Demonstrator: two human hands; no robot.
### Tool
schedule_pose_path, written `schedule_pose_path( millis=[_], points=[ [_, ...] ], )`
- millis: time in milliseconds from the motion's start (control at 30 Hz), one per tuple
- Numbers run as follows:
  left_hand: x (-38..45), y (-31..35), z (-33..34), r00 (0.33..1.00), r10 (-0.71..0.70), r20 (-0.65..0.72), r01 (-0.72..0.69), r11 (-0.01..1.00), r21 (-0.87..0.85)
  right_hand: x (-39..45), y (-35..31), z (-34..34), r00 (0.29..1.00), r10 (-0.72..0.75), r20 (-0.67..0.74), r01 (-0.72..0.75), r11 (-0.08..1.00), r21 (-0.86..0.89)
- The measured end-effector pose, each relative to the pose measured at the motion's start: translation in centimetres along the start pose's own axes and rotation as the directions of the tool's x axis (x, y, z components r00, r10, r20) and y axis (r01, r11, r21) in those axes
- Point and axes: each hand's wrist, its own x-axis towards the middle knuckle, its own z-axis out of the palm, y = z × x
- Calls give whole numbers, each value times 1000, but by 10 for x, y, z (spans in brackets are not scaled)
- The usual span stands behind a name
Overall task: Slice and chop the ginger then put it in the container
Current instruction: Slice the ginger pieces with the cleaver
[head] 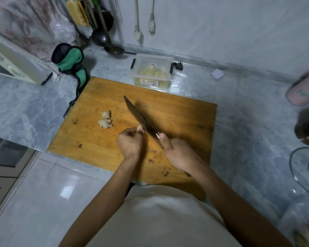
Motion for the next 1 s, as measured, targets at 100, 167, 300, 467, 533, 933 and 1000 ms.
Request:
schedule_pose_path(
  millis=[100, 167, 300, 467, 533, 933, 1000],
  points=[
    [0, 1, -1, 1000, 15, 4, -15, 1000, 4, -1, -1, 0, 1000, -2, 12, 2, 1000, -7],
    [-1, 2, -1, 1000, 19, 1, -19, 1000, 12, 0, -2, 1, 1000, -2, 15, 2, 1000, -19],
    [-4, 5, -2, 1000, 28, -3, -28, 1000, 10, 0, -2, 3, 1000, -15, 1, 15, 999, -38],
    [-7, 8, -4, 999, 42, 4, -42, 999, 14, 0, -1, 4, 999, -32, 5, 32, 999, -40],
    [-8, 10, -5, 999, 38, 10, -39, 999, 25, -1, -1, 3, 999, -36, 6, 36, 998, -50],
    [-12, 13, -8, 996, 70, 52, -71, 997, 29, 3, 0, 5, 999, -28, 39, 32, 994, -104],
    [-13, 15, -9, 996, 70, 51, -72, 997, 25, 5, -1, 6, 999, -26, 36, 30, 994, -102]
  ],
)
